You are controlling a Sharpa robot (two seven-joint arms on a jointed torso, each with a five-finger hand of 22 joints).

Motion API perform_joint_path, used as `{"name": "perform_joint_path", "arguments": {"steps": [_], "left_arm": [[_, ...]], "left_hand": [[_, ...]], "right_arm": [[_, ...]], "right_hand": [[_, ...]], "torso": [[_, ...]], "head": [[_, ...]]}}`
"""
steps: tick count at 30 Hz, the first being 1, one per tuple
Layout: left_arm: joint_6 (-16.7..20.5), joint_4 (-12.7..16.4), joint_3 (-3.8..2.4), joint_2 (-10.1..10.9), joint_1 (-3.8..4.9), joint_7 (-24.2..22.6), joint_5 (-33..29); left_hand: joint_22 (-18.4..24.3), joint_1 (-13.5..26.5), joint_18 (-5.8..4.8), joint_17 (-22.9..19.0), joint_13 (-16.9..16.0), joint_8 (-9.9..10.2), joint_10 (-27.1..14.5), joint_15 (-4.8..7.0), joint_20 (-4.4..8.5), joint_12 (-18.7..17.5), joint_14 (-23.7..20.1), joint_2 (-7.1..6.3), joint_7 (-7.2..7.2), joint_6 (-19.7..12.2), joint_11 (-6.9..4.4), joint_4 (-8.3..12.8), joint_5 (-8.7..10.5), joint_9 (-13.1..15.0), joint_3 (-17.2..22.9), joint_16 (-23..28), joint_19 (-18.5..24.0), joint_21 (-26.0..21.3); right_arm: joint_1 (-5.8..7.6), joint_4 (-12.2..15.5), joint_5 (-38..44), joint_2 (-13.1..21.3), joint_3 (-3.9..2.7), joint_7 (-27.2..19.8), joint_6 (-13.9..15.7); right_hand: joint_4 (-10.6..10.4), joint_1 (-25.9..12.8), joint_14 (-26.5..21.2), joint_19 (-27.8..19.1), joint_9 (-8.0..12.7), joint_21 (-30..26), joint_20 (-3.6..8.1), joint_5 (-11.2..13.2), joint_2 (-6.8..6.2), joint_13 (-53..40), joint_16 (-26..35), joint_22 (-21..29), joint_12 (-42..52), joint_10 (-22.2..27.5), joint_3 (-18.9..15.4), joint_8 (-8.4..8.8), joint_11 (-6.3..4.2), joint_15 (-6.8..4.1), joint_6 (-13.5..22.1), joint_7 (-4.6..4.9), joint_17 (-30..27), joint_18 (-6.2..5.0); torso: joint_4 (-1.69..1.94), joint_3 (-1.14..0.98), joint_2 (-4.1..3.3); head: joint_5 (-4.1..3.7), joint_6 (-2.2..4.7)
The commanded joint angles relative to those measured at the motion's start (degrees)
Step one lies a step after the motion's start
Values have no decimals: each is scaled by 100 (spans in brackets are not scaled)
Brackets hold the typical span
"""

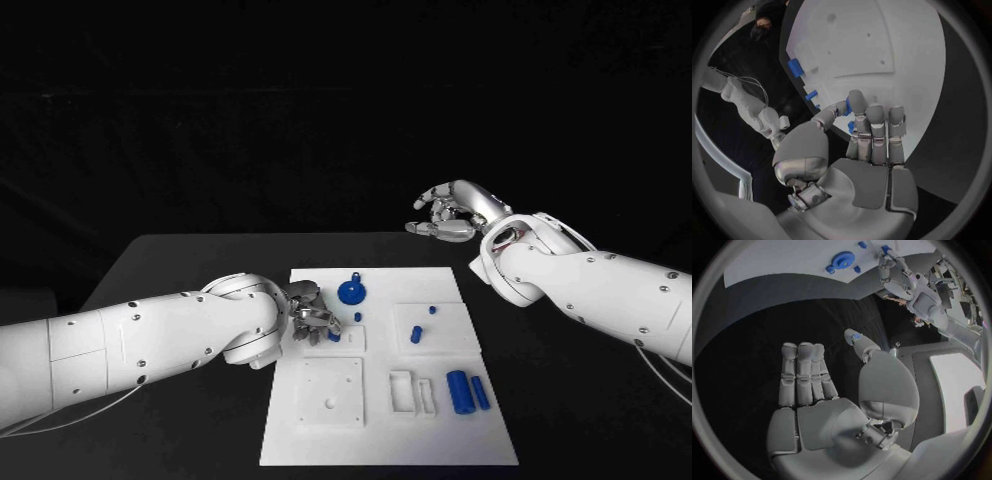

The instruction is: Assemble the parts on the task board

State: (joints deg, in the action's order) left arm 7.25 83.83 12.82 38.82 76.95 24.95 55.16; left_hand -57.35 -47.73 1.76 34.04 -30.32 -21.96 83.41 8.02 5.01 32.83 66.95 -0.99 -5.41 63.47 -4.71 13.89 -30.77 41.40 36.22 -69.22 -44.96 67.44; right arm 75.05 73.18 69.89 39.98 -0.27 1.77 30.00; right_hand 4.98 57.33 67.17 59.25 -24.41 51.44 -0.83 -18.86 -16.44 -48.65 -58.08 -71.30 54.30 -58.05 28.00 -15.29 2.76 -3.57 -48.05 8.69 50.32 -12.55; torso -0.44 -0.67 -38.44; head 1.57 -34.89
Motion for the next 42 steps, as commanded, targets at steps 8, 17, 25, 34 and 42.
{"name": "perform_joint_path", "arguments": {"steps": [8, 17, 25, 34, 42], "left_arm": [[-246, -6, -3, -25, 1, -26, 141], [-367, -26, -3, -40, 1, -1, 168], [-448, -29, -3, -47, 1, 7, 197], [-439, -26, -3, -56, 1, -16, 219], [-409, -29, -3, -66, 1, -38, 219]], "left_hand": [[-10, -76, 67, -13, -12, -32, -61, 69, 810, 27, -9, 19, 474, 571, -39, 63, 11, 18, 88, -39, -26, 17], [-25, -83, 68, -29, -14, -20, -77, 73, 814, 34, -7, 7, 470, 562, -35, 63, 31, 27, 85, -41, -34, 32], [-69, -83, 79, -92, -17, 4, -95, 85, 832, 59, 26, -13, 467, 564, -33, 33, 150, 50, 60, -49, -68, 77], [-169, -23, 117, -258, -60, 16, -66, 171, 877, 196, 145, -127, 509, 671, -73, -184, 862, 147, 2, -245, -146, 153], [-211, 47, 128, -351, -83, 39, -86, 198, 890, 261, 142, -177, 518, 696, -82, -374, 1108, 192, -6, -346, -162, 162]], "right_arm": [[6, -27, 4, -33, -3, -27, -74], [6, -29, 4, -33, -3, -22, -84], [5, -41, 4, -45, -2, -22, -93], [3, -69, 3, -71, -2, -15, -116], [3, -70, 3, -72, -2, -12, -121]], "right_hand": [[-14, 11, -55, 18, -6, -49, -12, 55, 29, 19, 27, -2, 30, 53, -18, -27, -7, 7, 10, 48, -12, -245], [-16, 14, -60, 14, -5, -56, -13, 61, 30, 27, 28, -3, 32, 60, -18, -27, -6, 9, 12, 49, -15, -245], [-19, 16, -63, 13, -5, -60, -15, 63, 31, 32, 29, -3, 34, 64, -19, -26, -5, 10, 14, 50, -17, -245], [-23, 16, -66, 11, -5, -65, -16, 62, 34, 39, 30, -3, 37, 68, -20, -26, -4, 11, 16, 51, -20, -245], [-25, 22, -68, 10, -5, -69, -17, 59, 40, 45, 30, -4, 40, 71, -17, -26, -4, 11, 17, 52, -22, -245]], "torso": [[4, -2, -1], [0, 0, 1], [0, -3, 0], [3, -6, -2], [-1, -2, 2]], "head": [[28, -23], [50, -31], [52, -36], [73, -38], [83, -46]]}}
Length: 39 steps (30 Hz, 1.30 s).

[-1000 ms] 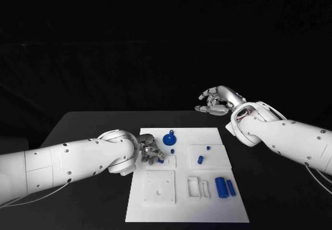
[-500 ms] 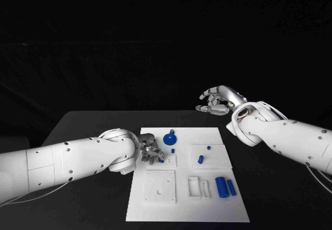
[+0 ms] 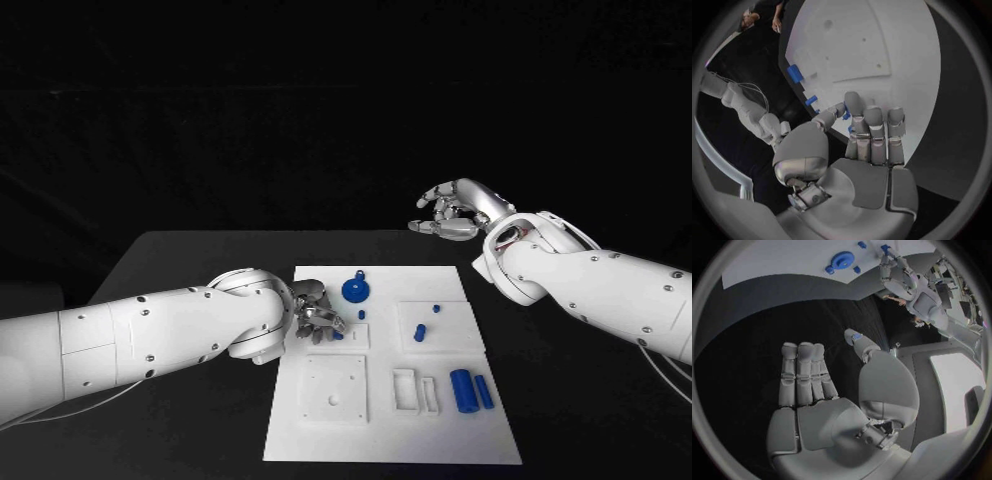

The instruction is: Assemble the parts on the task board

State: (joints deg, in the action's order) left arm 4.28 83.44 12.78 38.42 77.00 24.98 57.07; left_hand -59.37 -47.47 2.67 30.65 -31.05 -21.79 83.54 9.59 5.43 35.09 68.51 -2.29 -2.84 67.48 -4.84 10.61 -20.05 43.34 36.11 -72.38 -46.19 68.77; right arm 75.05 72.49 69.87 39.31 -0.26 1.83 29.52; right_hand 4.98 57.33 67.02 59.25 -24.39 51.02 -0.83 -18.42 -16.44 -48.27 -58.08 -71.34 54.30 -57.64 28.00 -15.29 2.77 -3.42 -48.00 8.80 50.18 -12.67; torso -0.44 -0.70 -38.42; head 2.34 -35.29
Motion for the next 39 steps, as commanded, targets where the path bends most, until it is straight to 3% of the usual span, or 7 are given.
{"name": "perform_joint_path", "arguments": {"steps": [1, 5, 16, 21, 22, 32, 39], "left_arm": [[-112, 10, 2, -26, -4, -42, 27], [-102, 5, 2, -30, -4, -49, 27], [-93, -1, 2, -33, -4, -36, 22], [-72, -15, 2, -33, -4, -13, 32], [-52, -19, 1, -33, -4, -4, 34], [-11, -28, 0, -13, -4, 6, 48], [34, -13, -4, 12, -4, 4, 49]], "left_hand": [[-11, 26, 38, -16, -12, 22, -99, 43, 848, 39, -13, -48, 262, 297, -69, -58, 48, 0, 4, -36, -40, 30], [-32, 58, 46, -61, -24, 31, -106, 58, 855, 74, -14, -62, 270, 311, -77, -143, 241, 25, 0, -91, -45, 32], [-50, 45, 51, -85, -31, 36, -111, 71, 860, 96, -8, -61, 273, 318, -80, -153, 330, 42, 2, -135, -53, 40], [-82, 25, 68, -167, -37, 61, -134, 98, 872, 137, -22, -122, 280, 323, -89, -202, 1333, 84, -19, -223, -61, 34], [-93, 13, 71, -199, -38, 68, -138, 104, 874, 152, -29, -125, 282, 329, -91, -216, 1663, 100, -28, -249, -62, 28], [-109, 86, 70, -220, -51, 60, -134, 108, 872, 183, -36, -219, 285, 340, -93, -262, 1727, 136, -128, -302, -60, 31], [-114, 151, 80, -246, -54, 67, -148, 115, 877, 194, -56, -434, 287, 329, -96, -373, 1727, 161, -155, -328, -61, 22]], "right_arm": [[4, -2, 5, -6, -3, -18, -73], [2, -6, 5, -10, -3, -18, -82], [1, -11, 5, -11, -3, -16, -102], [1, -11, 5, -8, -2, -18, -109], [1, -13, 5, -6, -2, -18, -110], [1, -14, 4, 0, -2, -12, -122], [0, -15, 4, 5, -2, -13, -118]], "right_hand": [[-25, 22, -53, 10, -7, -27, -17, 14, 40, 7, 30, 0, 40, 30, -17, -26, -4, -4, 13, 41, -7, -233], [-26, 25, -54, 10, -7, -29, -17, 12, 42, 9, 30, 0, 42, 31, -16, -26, -4, -4, 13, 41, -8, -233], [-25, 34, -56, 9, -7, -33, -18, 8, 46, 16, 29, -1, 46, 35, -12, -26, -3, -3, 15, 42, -10, -233], [-26, 35, -57, 9, -7, -34, -19, 9, 47, 18, 29, -2, 47, 36, -13, -26, -3, -3, 15, 42, -11, -233], [-27, 34, -57, 9, -7, -35, -19, 9, 47, 19, 29, -2, 47, 37, -13, -26, -3, -3, 15, 42, -11, -233], [-37, 23, -62, 7, -7, -41, -23, 22, 44, 29, 29, -4, 53, 42, -22, -26, -1, 0, 17, 44, -14, -233], [-41, 24, -66, 4, -6, -48, -26, 47, 41, 40, 29, -6, 58, 50, -28, -23, 1, 1, 24, 46, -18, -233]], "torso": [[-1, 2, 1], [-1, 1, 0], [-3, -1, 0], [-2, 1, -1], [0, 1, 0], [2, 2, -1], [1, 4, -2]], "head": [[4, -4], [2, 2], [5, 2], [9, 1], [5, 7], [-2, 7], [1, 11]]}}
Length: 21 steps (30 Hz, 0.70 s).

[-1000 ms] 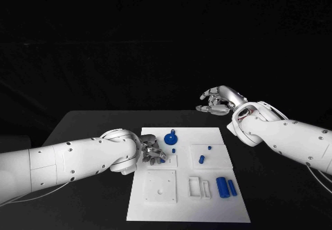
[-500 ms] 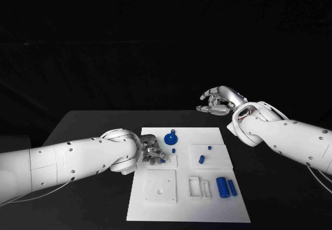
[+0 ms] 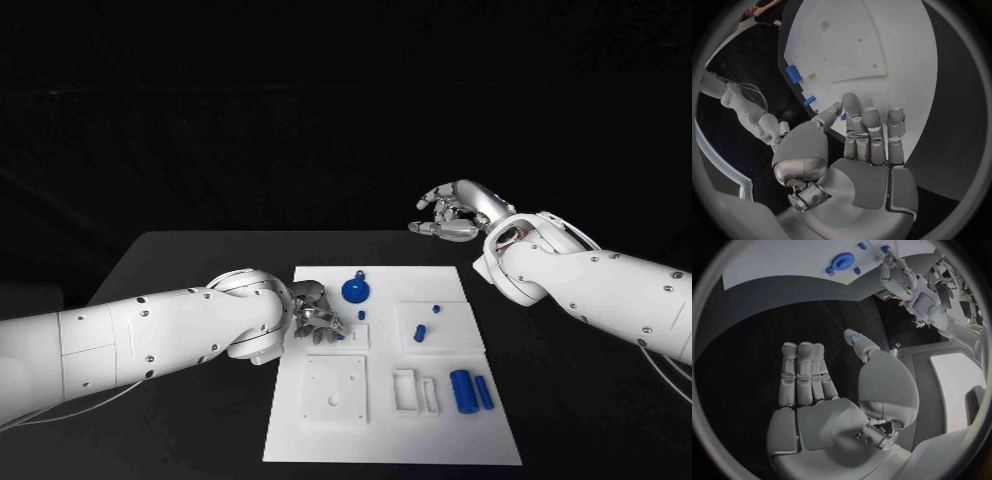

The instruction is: Assemble the parts on the task board

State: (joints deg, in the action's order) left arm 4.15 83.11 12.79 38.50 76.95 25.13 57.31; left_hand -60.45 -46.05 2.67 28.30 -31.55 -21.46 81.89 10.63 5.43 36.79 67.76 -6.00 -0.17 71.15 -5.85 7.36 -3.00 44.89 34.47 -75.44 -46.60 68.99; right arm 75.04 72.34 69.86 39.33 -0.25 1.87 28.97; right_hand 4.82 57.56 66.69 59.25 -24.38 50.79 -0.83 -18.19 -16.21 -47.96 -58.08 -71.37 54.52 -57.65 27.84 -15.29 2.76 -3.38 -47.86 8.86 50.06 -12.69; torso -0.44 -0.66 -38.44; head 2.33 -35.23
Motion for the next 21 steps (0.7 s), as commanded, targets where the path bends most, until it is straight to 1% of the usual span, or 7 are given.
{"name": "perform_joint_path", "arguments": {"steps": [1, 4, 6, 13, 16, 18, 21], "left_arm": [[85, 28, -7, 9, 1, -2, 25], [176, 35, -10, 17, 1, 38, 26], [223, 51, -15, 31, 1, 40, 19], [333, 112, -59, 80, 1, 17, -113], [392, 137, -74, 121, 3, 11, -140], [398, 149, -122, 149, 3, 1, -180], [468, 188, -220, 210, 3, -45, -321]], "left_hand": [[-6, 17, 82, -17, -4, 36, 15, 13, 879, 25, 15, -100, 20, -39, 4, -71, 21, 11, 11, -25, -21, -3], [-2, 59, 87, -46, 7, 60, -19, 20, 880, 8, -15, -273, 11, -75, 10, -190, 21, 18, 39, -17, -17, -21], [8, 43, 79, -89, 26, 102, -91, 11, 870, -26, -93, -445, -20, -147, 41, -327, 21, 24, 119, 9, 26, -65], [10, 75, 50, -194, 74, 243, -204, -57, 845, -97, -203, -765, -97, -331, 108, -744, 20, 10, 238, 61, 93, -128], [7, 65, 44, -225, 97, 317, -261, -80, 840, -136, -223, -843, -137, -423, 143, -865, 20, -11, 258, 69, 110, -141], [2, 24, 42, -242, 112, 395, -304, -94, 840, -161, -231, -885, -177, -542, 174, -909, 19, -35, 262, 64, 120, -147], [-5, -64, 38, -263, 127, 452, -346, -117, 837, -186, -246, -880, -210, -615, 203, -925, 19, -56, 255, 59, 135, -153]], "right_arm": [[0, 1, 4, 3, -3, -18, -62], [-1, -1, 2, 6, -3, -24, -53], [-2, -5, -1, 5, -3, -26, -52], [-5, -15, -10, 4, -3, -28, -52], [-6, -17, -14, 10, -3, -28, -51], [-7, -18, -16, 14, -3, -34, -46], [-8, -22, -28, 25, -3, -41, -46]], "right_hand": [[-26, 1, -34, 4, -7, -26, -26, 27, 18, 11, 29, -4, 37, 51, -12, -23, 2, -2, 11, 40, -6, -231], [-27, 1, -35, 3, -7, -28, -27, 32, 18, 13, 29, -4, 38, 53, -14, -23, 2, -2, 12, 41, -7, -231], [-29, 0, -36, 3, -7, -29, -27, 35, 18, 15, 29, -4, 39, 53, -14, -22, 2, -2, 14, 41, -7, -231], [-32, -1, -36, 3, -6, -31, -28, 41, 19, 19, 28, -5, 42, 55, -16, -21, 3, -1, 18, 42, -8, -231], [-33, 0, -37, 4, -6, -32, -28, 42, 19, 20, 28, -6, 44, 55, -16, -20, 3, -1, 19, 42, -9, -231], [-34, 0, -37, 4, -6, -32, -28, 43, 19, 21, 28, -6, 44, 56, -16, -19, 4, -1, 20, 42, -9, -231], [-34, 1, -37, 4, -5, -33, -28, 44, 20, 23, 27, -6, 46, 56, -16, -19, 4, -1, 22, 43, -9, -231]], "torso": [[1, 0, 0], [-1, 0, -2], [-1, -1, 0], [-2, -2, 2], [-4, -2, 1], [-5, -3, 1], [-5, -4, 0]], "head": [[1, 5], [2, 7], [-2, 9], [1, 20], [1, 27], [0, 28], [0, 54]]}}
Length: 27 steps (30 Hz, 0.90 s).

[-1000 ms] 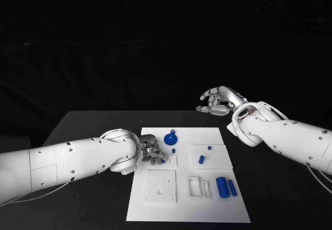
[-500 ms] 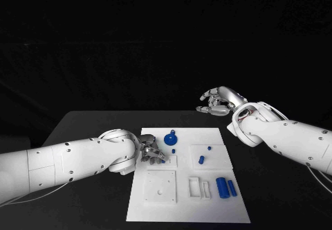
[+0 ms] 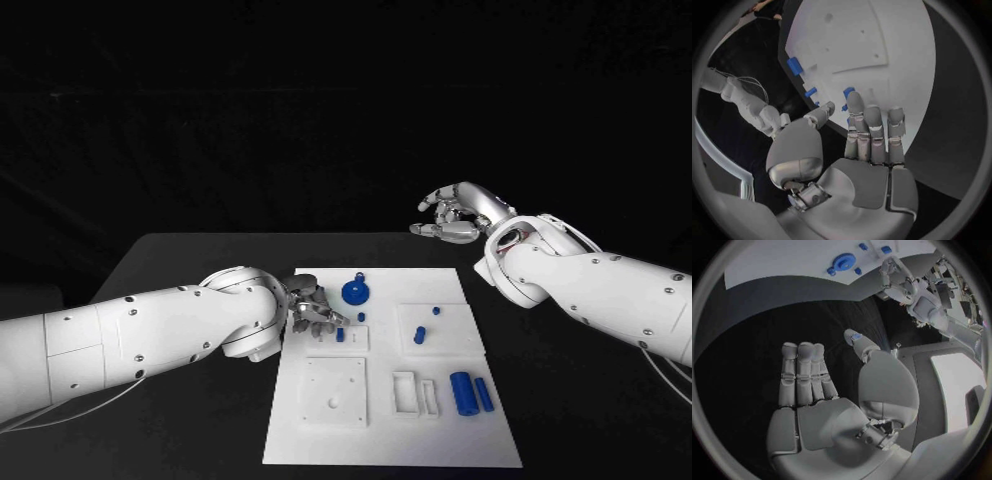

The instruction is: Assemble the parts on the task board

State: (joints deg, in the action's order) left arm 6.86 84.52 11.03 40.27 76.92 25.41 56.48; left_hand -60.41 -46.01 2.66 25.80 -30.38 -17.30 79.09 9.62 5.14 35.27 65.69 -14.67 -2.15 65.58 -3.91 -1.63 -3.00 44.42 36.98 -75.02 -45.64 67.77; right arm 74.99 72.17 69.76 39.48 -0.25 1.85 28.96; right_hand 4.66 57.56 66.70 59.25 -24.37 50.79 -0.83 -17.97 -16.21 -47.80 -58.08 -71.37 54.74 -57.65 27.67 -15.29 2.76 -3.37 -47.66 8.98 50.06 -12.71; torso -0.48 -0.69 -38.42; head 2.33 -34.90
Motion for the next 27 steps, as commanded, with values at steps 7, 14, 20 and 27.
{"name": "perform_joint_path", "arguments": {"steps": [7, 14, 20, 27], "left_arm": [[298, 182, -321, 221, 17, -199, -602], [319, 0, -431, 264, 104, -253, -604], [290, -480, -442, 128, 186, -287, -448], [-75, -1088, -439, -168, 239, -230, -442]], "left_hand": [[41, -576, -74, -149, 125, 448, -489, -249, 739, -263, -332, 63, -294, -799, 269, 352, 16, -191, -132, 164, 343, -264], [115, -641, -139, -292, 242, 487, -746, -383, 617, -455, -556, -4, -392, -926, 380, 332, 16, -207, -152, 385, 534, -479], [123, -675, -140, -311, 260, 485, -745, -392, 605, -473, -552, -1, -396, -935, 385, 328, 16, -206, -149, 402, 538, -502], [135, -547, -147, -345, 297, 440, -720, -402, 583, -503, -529, 29, -383, -882, 378, 119, 17, -193, -172, 421, 525, -544]], "right_arm": [[-4, -40, -50, 36, -3, -41, -80], [-4, -54, -65, 53, -2, -45, -77], [-4, -56, -67, 58, -2, -48, -75], [-4, -51, -67, 59, -2, -47, -70]], "right_hand": [[-19, 4, -38, 5, -5, -35, -28, 23, 22, 9, 27, -7, 26, 57, 2, -19, 4, -2, 3, 31, -11, -229], [-20, 5, -38, 5, -5, -36, -28, 24, 21, 12, 27, -8, 28, 58, 1, -18, 4, -1, 4, 31, -11, -229], [-21, 8, -39, 5, -5, -37, -28, 25, 23, 14, 27, -8, 30, 59, 3, -18, 5, -1, 4, 31, -12, -229], [-21, 12, -39, 5, -5, -39, -28, 25, 25, 17, 26, -9, 32, 60, 4, -18, 5, -1, 5, 32, -13, -229]], "torso": [[3, -1, 0], [5, -1, 2], [4, -4, -2], [5, -1, -3]], "head": [[-7, 62], [-8, 91], [6, 104], [22, 108]]}}
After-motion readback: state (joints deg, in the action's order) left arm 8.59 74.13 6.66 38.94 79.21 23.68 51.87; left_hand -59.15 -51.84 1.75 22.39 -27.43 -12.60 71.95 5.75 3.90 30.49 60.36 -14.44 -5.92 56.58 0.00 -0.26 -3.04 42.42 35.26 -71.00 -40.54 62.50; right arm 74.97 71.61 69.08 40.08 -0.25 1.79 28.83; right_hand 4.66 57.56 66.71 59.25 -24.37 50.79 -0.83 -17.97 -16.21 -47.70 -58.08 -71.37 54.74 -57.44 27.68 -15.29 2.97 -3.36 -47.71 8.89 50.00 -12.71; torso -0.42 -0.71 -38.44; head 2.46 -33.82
